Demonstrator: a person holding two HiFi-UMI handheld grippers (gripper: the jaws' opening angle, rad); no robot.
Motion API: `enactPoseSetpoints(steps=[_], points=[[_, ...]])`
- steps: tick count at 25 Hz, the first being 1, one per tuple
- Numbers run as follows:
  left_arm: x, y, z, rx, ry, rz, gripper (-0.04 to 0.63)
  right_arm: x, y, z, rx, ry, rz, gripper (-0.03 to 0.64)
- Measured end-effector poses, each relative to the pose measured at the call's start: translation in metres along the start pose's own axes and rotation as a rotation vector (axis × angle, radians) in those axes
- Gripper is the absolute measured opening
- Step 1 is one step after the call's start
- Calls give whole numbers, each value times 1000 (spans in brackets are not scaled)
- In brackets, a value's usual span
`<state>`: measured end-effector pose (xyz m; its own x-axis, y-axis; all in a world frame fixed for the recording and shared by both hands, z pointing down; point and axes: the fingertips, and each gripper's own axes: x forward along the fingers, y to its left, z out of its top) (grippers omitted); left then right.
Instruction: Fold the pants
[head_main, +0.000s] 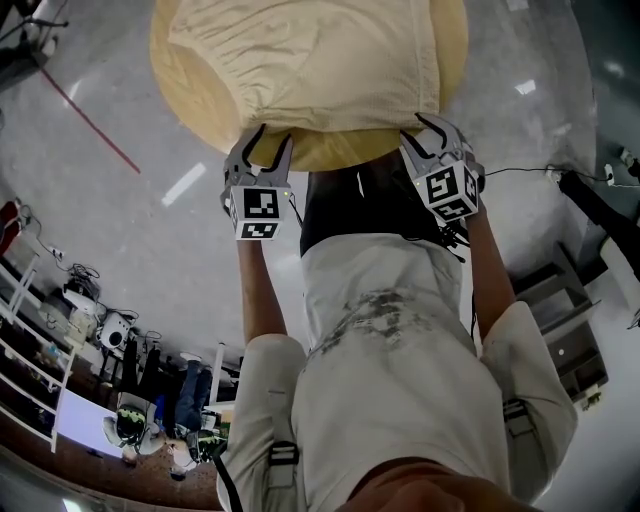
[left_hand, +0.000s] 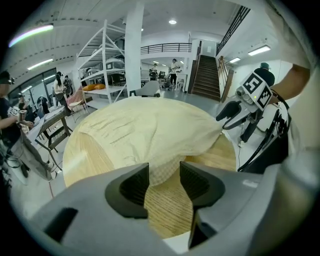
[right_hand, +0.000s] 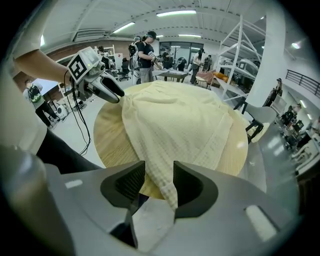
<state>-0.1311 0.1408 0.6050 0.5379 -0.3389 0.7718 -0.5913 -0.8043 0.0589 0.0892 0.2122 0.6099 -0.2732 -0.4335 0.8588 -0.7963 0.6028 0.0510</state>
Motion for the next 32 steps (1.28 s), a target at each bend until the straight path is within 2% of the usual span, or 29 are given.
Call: enactPoseSetpoints(steps=[10,15,27,32], points=[[14,-1,-7,-8,31,5,204,12,-2,-18,-23,45,-1,198],[18,3,-11,-19,38,22,175,15,-2,-17,-12,35,7,189],[17,5,-11,-26,31,62,47,9,-6,-19,-24,28,-17,44],[15,2,-10,-22,19,58,18,6,-7,-18,-32,24,-24,23]])
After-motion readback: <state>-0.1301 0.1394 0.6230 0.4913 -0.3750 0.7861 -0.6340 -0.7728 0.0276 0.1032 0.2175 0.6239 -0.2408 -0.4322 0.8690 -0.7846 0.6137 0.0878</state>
